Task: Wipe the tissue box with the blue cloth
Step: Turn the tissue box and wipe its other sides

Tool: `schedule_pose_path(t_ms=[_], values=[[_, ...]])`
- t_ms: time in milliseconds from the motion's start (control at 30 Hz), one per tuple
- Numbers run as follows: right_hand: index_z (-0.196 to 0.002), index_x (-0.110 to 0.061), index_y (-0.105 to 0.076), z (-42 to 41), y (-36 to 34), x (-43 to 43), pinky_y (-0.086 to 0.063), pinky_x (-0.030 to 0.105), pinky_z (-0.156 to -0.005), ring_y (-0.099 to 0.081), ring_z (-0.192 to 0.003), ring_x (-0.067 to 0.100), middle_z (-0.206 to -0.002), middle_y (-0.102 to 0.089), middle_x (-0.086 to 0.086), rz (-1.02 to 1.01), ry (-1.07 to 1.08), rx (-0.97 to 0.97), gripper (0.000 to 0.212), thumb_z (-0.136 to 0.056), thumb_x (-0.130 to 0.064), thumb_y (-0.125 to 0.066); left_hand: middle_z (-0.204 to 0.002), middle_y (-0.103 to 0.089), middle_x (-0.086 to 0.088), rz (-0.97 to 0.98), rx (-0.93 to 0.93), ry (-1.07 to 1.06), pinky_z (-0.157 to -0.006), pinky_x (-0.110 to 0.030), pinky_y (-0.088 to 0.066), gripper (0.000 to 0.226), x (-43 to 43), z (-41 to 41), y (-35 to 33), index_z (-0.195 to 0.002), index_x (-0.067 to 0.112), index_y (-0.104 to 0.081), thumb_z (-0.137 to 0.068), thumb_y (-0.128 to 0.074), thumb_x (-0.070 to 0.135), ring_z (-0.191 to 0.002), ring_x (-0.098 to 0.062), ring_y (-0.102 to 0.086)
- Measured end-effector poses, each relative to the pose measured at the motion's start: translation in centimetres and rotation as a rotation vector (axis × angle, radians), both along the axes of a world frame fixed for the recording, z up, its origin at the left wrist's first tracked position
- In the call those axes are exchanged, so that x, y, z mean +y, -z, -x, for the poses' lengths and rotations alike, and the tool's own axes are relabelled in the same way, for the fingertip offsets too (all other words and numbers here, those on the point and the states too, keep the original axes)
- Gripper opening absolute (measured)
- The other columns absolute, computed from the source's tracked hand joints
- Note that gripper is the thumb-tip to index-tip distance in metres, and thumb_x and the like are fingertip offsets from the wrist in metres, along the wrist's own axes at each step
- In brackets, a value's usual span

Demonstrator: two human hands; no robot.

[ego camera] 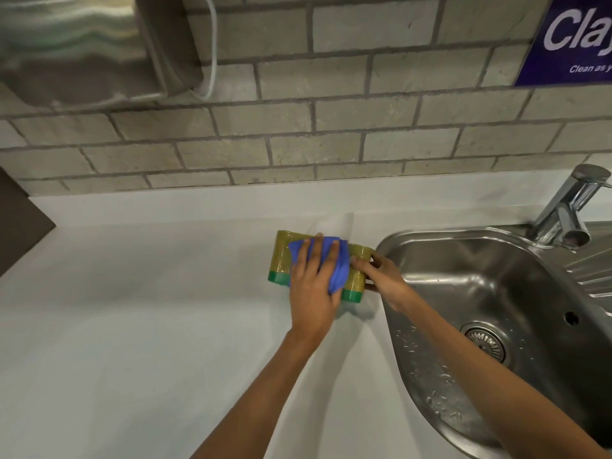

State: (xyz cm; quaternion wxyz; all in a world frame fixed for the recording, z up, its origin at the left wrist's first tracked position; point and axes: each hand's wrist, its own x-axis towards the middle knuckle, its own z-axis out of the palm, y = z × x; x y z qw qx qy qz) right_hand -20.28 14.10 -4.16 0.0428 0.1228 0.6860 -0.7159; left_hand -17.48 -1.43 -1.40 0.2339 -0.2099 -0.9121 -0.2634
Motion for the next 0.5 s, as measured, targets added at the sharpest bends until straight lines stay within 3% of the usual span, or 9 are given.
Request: schedule_pose_path(t_ms=[67, 133, 233, 300, 433, 500], values=[[-0.117, -0.005, -0.056, 0.0, 0.2, 0.3, -0.054, 0.015, -0.058, -0.066, -0.086, 0.016, -0.117, -0.063, 0.019, -0.007, 0.001, 0.0, 0.047, -0.079, -0.029, -0.07, -0.129, -0.06, -0.022, 0.069, 0.092, 0.054, -0.094, -0.059, -0.045, 0.049, -0.4, 0.4, 0.0, -0.123, 0.004, -0.06, -0.078, -0.056, 0.022, -0.119, -0.044, -0.055], [-0.133, -0.004, -0.044, 0.1, 0.5, 0.3, -0.055, 0.02, -0.067, -0.064, -0.1, 0.02, -0.127, -0.057, 0.017, -0.014, 0.005, -0.017, 0.068, -0.076, -0.029, -0.072, -0.13, -0.058, -0.024, 0.019, 0.097, 0.004, -0.098, -0.058, -0.044, 0.048, -1.4, 1.3, 0.1, -0.124, 0.003, -0.059, -0.08, -0.055, 0.019, -0.12, -0.045, -0.053], [-0.146, -0.009, -0.022, 0.3, 0.8, -0.2, -0.053, 0.034, -0.088, -0.056, -0.114, 0.024, -0.137, -0.047, 0.011, -0.043, 0.037, -0.031, 0.097, -0.07, -0.032, -0.077, -0.143, -0.043, -0.026, -0.149, -0.064, -0.175, -0.109, -0.052, -0.036, 0.052, -2.7, 2.4, 0.3, -0.134, 0.004, -0.048, -0.084, -0.06, 0.009, -0.132, -0.044, -0.04], [-0.147, -0.012, -0.018, 0.3, 1.0, -0.5, -0.051, 0.034, -0.093, -0.055, -0.113, 0.021, -0.138, -0.044, 0.01, -0.074, 0.04, -0.02, 0.104, -0.066, -0.036, -0.079, -0.15, -0.034, -0.02, -0.242, -0.201, -0.254, -0.111, -0.044, -0.035, 0.058, -3.2, 2.7, 0.3, -0.143, 0.01, -0.036, -0.088, -0.056, 0.011, -0.136, -0.038, -0.035], [-0.148, -0.016, -0.016, -0.2, 0.9, -1.0, -0.051, 0.006, -0.062, -0.056, -0.095, 0.002, -0.132, -0.048, 0.003, -0.098, 0.039, 0.05, 0.124, -0.048, -0.05, -0.081, -0.127, -0.056, -0.02, -0.323, -0.285, -0.332, -0.09, -0.043, -0.05, 0.058, -4.6, 2.5, 0.5, -0.144, 0.008, -0.033, -0.09, -0.054, 0.015, -0.111, -0.035, -0.055], [-0.148, -0.02, -0.013, -0.4, 0.9, -1.0, -0.048, 0.002, -0.059, -0.056, -0.097, 0.004, -0.129, -0.048, -0.001, -0.111, 0.037, 0.088, 0.133, -0.039, -0.058, -0.08, -0.11, -0.064, -0.019, -0.362, -0.351, -0.356, -0.076, -0.041, -0.053, 0.049, -5.1, 1.9, 0.7, -0.139, 0.009, -0.04, -0.092, -0.051, 0.017, -0.094, -0.033, -0.062]])
